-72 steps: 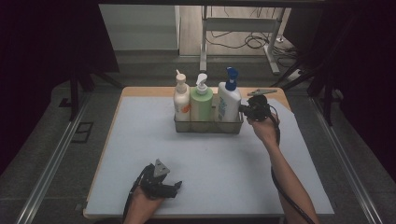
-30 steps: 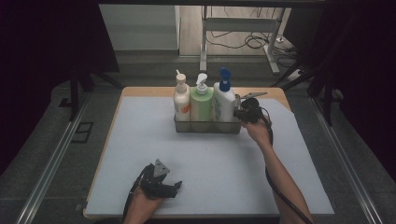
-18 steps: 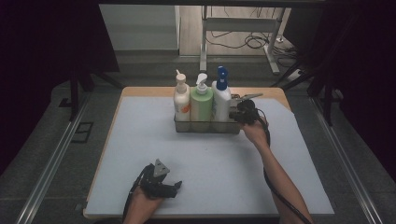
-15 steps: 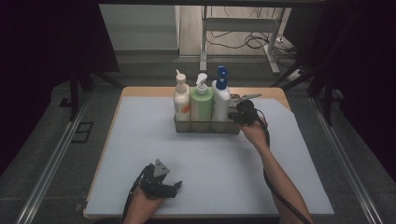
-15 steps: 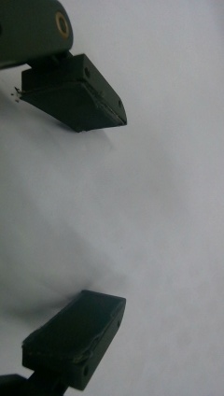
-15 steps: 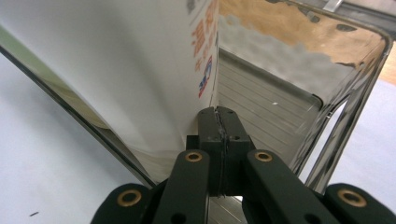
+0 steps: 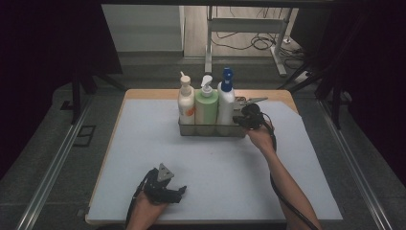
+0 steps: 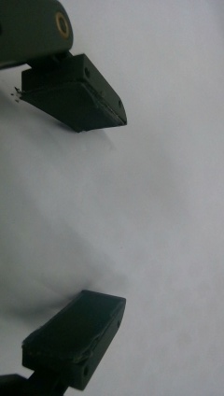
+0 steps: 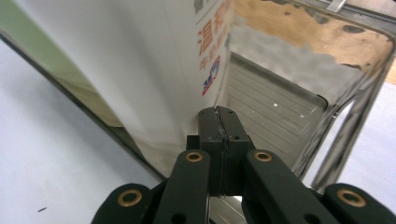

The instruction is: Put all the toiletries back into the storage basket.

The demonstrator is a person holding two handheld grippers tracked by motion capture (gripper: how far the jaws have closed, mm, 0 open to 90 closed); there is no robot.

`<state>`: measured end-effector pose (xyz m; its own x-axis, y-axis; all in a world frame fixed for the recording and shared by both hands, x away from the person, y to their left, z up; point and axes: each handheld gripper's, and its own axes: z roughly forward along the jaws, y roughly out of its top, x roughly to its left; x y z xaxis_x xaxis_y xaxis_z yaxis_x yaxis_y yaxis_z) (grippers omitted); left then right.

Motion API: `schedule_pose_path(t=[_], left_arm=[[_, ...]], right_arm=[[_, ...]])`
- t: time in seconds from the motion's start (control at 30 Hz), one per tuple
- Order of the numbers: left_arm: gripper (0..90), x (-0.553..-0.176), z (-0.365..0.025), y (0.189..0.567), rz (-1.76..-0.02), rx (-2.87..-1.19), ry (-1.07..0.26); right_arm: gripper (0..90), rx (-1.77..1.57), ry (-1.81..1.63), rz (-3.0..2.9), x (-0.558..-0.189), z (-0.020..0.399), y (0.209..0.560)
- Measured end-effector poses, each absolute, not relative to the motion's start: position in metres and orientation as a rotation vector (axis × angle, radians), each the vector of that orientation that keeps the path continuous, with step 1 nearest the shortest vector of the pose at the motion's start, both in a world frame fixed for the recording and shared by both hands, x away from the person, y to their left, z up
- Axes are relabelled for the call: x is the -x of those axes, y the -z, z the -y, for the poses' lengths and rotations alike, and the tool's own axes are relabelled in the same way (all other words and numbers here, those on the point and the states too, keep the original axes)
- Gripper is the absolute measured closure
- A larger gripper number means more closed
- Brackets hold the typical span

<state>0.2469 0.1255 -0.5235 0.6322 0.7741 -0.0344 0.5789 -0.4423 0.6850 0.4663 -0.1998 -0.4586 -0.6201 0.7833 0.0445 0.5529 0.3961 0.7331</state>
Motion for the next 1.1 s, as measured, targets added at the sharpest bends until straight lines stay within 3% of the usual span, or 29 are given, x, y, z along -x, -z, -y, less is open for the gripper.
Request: schedule_pose_path(t=[0.73,1.1], left_arm=[[12.0,-0.2469,-0.1255,0.5234,-1.053,-2.178,-0.373],[12.0,-0.2468,-0.1255,0.5234,-1.053,-2.179,-0.373]], right_arm=[[89.8,-1.135,-1.078,-2.375,-0.4584,0.1971,0.4566],[82.9,-1.131,-1.068,-2.357,-0.4577,0.1996,0.4534]])
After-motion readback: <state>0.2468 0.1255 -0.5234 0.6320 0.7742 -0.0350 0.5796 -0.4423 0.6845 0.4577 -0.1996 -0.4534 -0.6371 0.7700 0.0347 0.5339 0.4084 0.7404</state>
